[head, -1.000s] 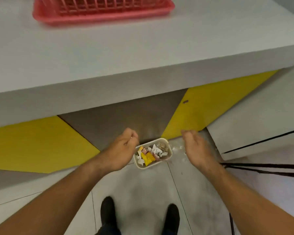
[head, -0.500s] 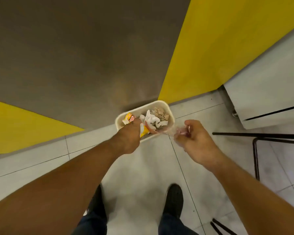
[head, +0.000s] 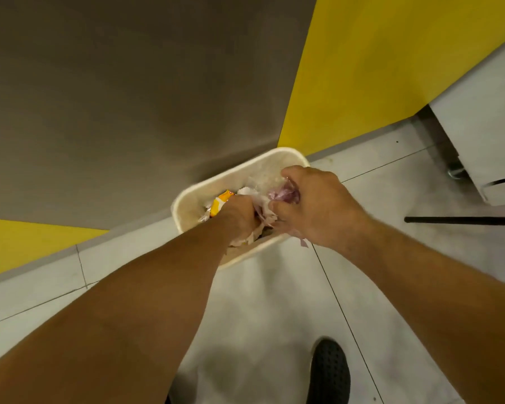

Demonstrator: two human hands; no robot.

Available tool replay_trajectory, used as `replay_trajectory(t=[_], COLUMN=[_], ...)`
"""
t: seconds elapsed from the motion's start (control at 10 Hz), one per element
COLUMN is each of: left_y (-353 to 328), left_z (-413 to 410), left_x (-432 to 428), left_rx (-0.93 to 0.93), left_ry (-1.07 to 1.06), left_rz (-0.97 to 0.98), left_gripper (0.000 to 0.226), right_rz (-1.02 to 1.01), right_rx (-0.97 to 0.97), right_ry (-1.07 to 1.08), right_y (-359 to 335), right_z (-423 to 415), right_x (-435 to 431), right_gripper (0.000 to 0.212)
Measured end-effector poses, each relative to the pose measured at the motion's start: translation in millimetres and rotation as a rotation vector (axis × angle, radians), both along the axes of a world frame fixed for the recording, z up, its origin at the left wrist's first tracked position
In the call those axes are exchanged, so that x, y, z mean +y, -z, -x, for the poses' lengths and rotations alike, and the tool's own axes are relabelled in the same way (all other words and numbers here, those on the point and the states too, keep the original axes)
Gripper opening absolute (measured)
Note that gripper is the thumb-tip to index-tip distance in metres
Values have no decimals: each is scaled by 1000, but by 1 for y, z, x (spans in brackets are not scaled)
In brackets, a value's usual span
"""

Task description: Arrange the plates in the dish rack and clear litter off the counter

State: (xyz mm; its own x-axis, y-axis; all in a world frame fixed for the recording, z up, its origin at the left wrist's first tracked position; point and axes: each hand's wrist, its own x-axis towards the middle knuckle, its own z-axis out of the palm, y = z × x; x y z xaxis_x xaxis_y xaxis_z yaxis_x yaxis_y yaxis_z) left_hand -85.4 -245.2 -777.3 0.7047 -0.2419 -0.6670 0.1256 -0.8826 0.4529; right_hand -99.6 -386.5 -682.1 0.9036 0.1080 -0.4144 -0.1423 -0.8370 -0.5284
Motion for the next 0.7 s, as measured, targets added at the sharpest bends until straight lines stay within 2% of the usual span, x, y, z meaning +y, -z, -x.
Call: replay_trajectory(t=[0.1,0.2,0.3,0.5,0.6,0.7], left_y=[-4,-18,-31,-44,-67,-98], left_z=[-1,5,17,34,35,37], left_x=[16,34,48,57,59,61], left_rx=[2,-119,-348,-433,-483,-535], left_ry=[-95,-159,-148,-47,-69,-98], left_rz=[-12,37,-45,-26,-1,-4], left_gripper=[2,20,26,25,25,26], right_rz=[160,318,291,263,222,170], right_rx=[103,115,226,410,318,109], right_ry=[-129,-271,-279,-492,-447,-281], right_y=[27,54,81,88,62,37], right_z=[-15,-18,-20,-27,-29,-29], right_x=[15,28,39,51,47,38], right_gripper=[27,36,42,29,22,21])
